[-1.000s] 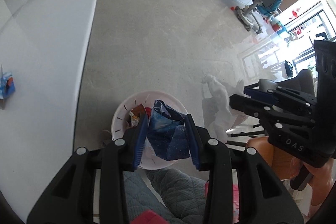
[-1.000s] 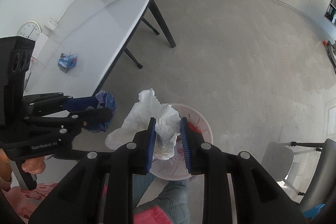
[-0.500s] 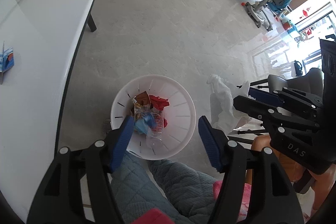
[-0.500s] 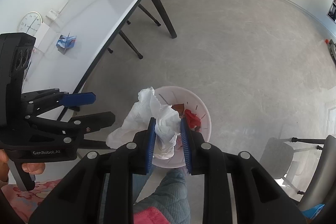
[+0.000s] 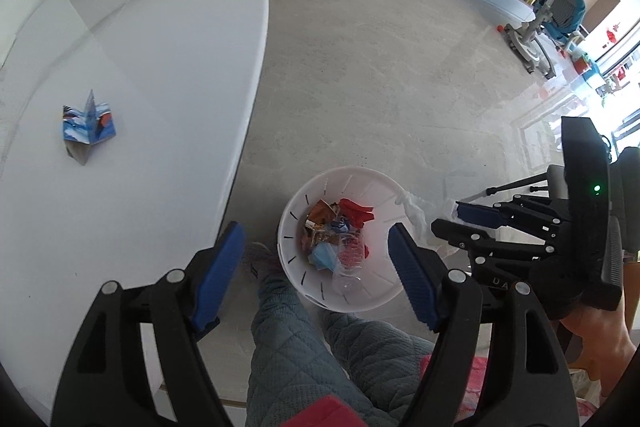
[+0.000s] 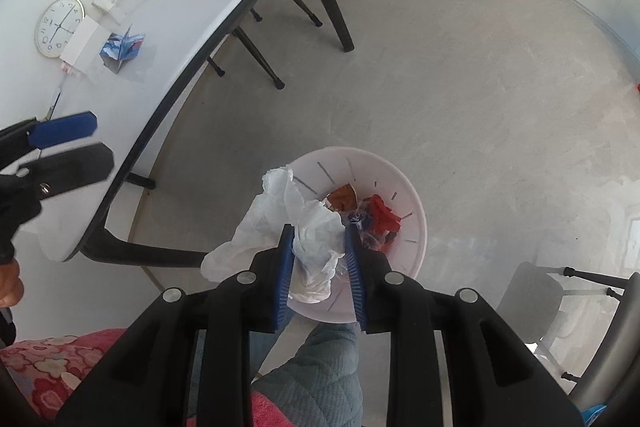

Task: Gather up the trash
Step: 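Open both grippers over the wastebasket to drop the blue item and tissue, then move the right tool back over the table to the blue-printed box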

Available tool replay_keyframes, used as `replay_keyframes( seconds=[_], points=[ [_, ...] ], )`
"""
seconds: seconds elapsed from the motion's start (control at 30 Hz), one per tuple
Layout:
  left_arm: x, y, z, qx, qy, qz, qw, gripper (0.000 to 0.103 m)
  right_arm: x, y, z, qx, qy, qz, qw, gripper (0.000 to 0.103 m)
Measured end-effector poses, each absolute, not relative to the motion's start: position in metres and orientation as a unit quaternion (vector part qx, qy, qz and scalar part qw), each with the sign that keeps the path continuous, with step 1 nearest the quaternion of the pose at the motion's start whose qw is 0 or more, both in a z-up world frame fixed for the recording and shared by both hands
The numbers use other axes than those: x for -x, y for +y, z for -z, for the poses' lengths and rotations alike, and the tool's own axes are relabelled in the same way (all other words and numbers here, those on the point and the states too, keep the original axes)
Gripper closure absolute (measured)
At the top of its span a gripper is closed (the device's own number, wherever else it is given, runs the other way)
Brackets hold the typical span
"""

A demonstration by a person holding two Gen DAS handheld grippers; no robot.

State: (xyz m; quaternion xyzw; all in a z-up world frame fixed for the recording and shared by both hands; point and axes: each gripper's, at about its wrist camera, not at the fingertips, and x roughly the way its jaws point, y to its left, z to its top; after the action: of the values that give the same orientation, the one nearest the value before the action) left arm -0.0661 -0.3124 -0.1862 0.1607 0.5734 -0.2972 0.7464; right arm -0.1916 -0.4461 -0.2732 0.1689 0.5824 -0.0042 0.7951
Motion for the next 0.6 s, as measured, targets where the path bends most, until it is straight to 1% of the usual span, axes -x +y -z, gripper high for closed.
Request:
replay_keyframes(
  seconds=[0.03, 0.07, 0.1, 0.2, 0.27, 0.3, 0.33, 0.37, 0.47, 0.6],
  points=[
    [0.065, -0.310, 0.185, -0.160, 0.573, 0.293, 0.748, 0.032, 0.190, -0.444, 0.277, -0.169, 0.585, 0.001, 0.793, 0.055],
    [0.064, -0.308, 0.187, -0.158, 0.573, 0.289, 0.750, 0.032, 0.188, -0.442, 0.280, -0.170, 0.589, -0.004, 0.790, 0.042],
    [0.063, -0.306, 0.186, -0.157, 0.573, 0.285, 0.752, 0.032, 0.187, -0.439, 0.283, -0.170, 0.591, -0.006, 0.788, 0.034],
    [0.061, -0.304, 0.184, -0.154, 0.574, 0.274, 0.756, 0.032, 0.183, -0.435, 0.283, -0.164, 0.595, -0.004, 0.787, 0.020],
    [0.062, -0.304, 0.181, -0.152, 0.573, 0.267, 0.760, 0.031, 0.181, -0.433, 0.277, -0.160, 0.590, -0.003, 0.791, 0.016],
    [0.062, -0.304, 0.180, -0.152, 0.572, 0.263, 0.762, 0.028, 0.179, -0.433, 0.271, -0.157, 0.587, -0.004, 0.794, 0.012],
    [0.062, -0.302, 0.178, -0.150, 0.570, 0.259, 0.765, 0.023, 0.178, -0.433, 0.267, -0.154, 0.584, -0.004, 0.797, 0.010],
    [0.062, -0.300, 0.175, -0.146, 0.565, 0.255, 0.771, 0.021, 0.176, -0.433, 0.261, -0.149, 0.581, -0.003, 0.800, 0.006],
    [0.060, -0.291, 0.165, -0.135, 0.558, 0.245, 0.781, 0.021, 0.169, -0.432, 0.238, -0.130, 0.567, -0.007, 0.813, 0.002],
    [0.053, -0.269, 0.150, -0.104, 0.552, 0.211, 0.800, 0.020, 0.151, -0.421, 0.205, -0.079, 0.553, -0.044, 0.828, 0.002]
  ],
)
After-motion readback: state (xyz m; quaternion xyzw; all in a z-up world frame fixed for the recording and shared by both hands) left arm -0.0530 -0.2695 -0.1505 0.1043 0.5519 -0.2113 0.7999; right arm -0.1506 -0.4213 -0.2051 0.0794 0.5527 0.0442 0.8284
